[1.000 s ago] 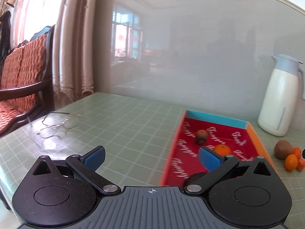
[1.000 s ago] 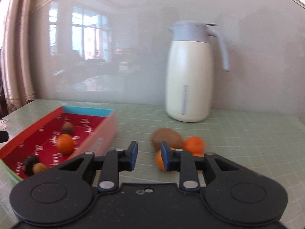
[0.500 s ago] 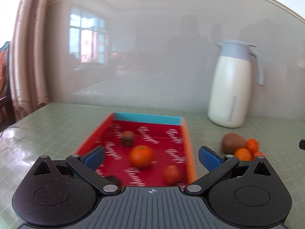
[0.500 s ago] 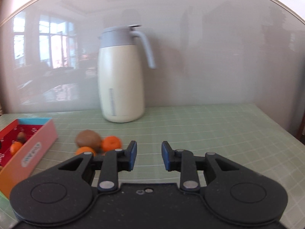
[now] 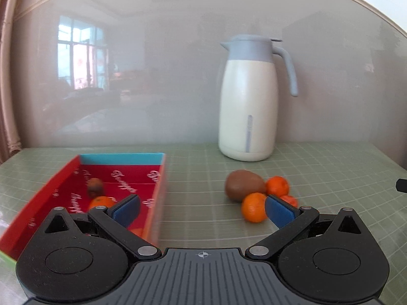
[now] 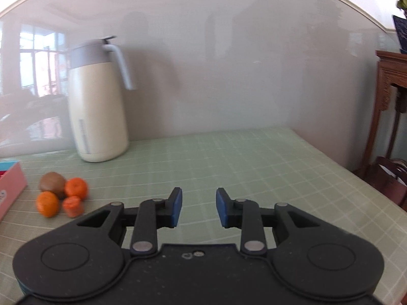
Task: Organize fruits
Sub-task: 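Reach the left gripper to the small mandarin orange and close on it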
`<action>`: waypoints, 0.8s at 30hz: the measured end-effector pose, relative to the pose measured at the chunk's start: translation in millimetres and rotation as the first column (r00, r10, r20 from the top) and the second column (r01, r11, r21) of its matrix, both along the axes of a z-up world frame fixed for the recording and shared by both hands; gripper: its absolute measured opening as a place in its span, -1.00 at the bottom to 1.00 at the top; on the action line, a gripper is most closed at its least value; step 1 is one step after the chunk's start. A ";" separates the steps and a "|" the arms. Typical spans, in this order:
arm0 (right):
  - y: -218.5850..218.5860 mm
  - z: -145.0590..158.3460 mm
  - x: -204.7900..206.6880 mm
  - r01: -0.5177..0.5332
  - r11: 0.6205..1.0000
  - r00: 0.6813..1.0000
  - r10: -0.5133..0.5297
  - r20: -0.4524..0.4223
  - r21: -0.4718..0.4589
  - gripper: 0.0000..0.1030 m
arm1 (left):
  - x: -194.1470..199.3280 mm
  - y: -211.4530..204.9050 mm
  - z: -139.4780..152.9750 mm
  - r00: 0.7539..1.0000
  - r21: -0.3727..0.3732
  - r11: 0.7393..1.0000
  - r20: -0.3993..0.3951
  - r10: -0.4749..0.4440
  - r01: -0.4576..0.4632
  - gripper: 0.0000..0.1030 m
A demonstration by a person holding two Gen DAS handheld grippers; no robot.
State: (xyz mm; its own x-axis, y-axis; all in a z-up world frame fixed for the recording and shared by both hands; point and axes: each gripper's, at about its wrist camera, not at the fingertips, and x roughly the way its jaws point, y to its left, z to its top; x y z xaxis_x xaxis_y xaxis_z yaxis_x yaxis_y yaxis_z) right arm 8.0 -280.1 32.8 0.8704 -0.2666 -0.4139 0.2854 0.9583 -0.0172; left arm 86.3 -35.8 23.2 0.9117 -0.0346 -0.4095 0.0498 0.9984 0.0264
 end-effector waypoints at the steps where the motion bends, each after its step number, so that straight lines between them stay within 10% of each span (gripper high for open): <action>1: -4.2 -1.1 0.5 0.012 1.000 1.000 -0.012 -0.001 -0.002 -0.44 | 2.2 -3.9 -1.1 1.000 -0.004 1.000 -0.004 -0.008 0.008 1.00; 24: -71.2 -15.1 15.5 0.190 0.975 0.982 -0.189 -0.021 0.115 -0.42 | 65.3 -63.5 -38.3 0.983 0.070 0.994 -0.170 -0.068 0.081 0.45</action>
State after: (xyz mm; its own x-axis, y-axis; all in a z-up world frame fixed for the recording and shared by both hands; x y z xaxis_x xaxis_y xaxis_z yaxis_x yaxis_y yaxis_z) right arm 23.5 -351.3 17.7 0.8046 -0.3755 -0.4600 0.4620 0.8826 0.0876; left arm 151.7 -99.2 -15.0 0.8262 -0.0625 -0.5599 0.1338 0.9872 0.0872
